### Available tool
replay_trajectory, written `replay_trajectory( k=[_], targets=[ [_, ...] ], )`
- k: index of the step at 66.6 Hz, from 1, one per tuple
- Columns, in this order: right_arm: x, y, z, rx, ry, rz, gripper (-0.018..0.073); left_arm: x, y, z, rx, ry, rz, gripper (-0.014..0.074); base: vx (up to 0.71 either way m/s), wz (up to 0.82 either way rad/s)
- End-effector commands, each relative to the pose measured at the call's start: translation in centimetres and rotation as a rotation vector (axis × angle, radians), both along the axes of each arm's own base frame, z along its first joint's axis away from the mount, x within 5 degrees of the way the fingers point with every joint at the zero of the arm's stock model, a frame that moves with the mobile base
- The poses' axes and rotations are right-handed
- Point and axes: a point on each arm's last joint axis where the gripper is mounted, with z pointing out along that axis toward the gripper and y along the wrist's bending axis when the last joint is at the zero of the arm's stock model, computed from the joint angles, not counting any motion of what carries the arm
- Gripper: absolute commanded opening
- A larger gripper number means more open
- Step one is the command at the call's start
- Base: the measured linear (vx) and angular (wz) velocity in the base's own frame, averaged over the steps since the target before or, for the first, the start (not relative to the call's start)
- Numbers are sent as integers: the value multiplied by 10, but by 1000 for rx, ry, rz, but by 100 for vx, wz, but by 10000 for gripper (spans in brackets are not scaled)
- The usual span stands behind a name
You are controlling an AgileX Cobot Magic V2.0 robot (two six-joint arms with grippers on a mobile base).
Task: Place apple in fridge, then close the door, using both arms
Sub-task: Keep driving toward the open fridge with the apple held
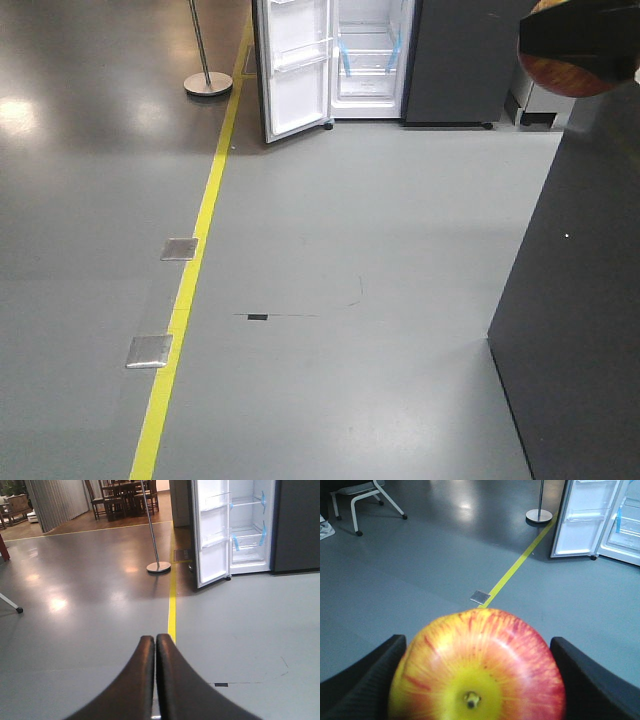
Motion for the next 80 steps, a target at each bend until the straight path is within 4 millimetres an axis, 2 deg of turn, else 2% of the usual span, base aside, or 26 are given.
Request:
replay_trajectory(
  k=[1, 80],
  targets=[
    [-8, -2, 21, 44, -113, -26, 186, 0, -2, 1, -4, -63, -23, -8, 12, 3],
    [-8, -2, 21, 44, -113, -26, 186, 0, -2, 1, -4, -63, -23, -8, 12, 3]
  ],
)
